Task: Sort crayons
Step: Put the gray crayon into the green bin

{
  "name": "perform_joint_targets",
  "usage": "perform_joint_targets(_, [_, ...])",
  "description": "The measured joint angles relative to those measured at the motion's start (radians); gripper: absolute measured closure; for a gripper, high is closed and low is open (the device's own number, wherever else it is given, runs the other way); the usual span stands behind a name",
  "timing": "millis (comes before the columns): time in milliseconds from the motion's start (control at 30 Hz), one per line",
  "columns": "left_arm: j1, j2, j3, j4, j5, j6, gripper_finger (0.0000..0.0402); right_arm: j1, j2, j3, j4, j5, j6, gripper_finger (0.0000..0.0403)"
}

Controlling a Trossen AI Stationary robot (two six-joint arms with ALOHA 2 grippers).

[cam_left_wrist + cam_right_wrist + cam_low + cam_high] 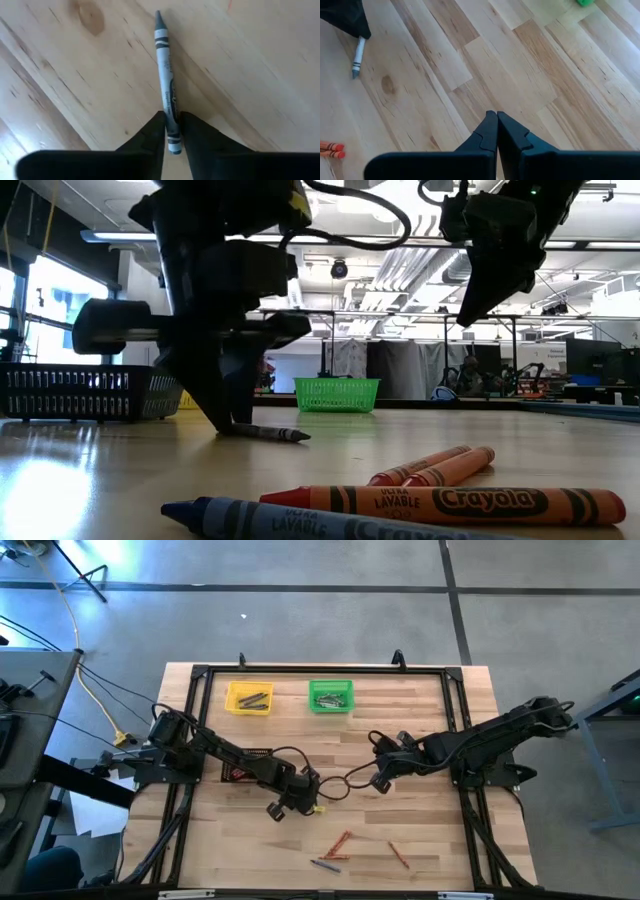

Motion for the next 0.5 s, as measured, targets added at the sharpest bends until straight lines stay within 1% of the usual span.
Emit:
perform_joint_targets(133, [0.016,0.000,0.000,-0.005,0.007,-0.089,0.0383,0.000,0.000,0.000,0.000,0.000,0.000,0.0402])
perform_joint_targets(200, [0.023,0.001,0.000,-0.008,0.020,-0.143,0.0396,0.000,0.000,0.000,0.000,0.000,0.000,0.0402])
perform_joint_targets(267, [0.029,0.001,-0.001,-0.010,0.045,-0.194,0.0397,0.000,0.000,0.000,0.000,0.000,0.000,0.0402])
perform_joint_targets(333, [0.029,0.000,-0.001,-0.012,0.047,-0.231,0.0398,0.000,0.000,0.000,0.000,-0.001,0.000,0.0402])
perform_joint_targets(500, [0.028,-0.019,-0.004,-0.026,0.040,-0.262,0.0400,0.000,0.000,0.000,0.000,-0.005,0.000,0.0402])
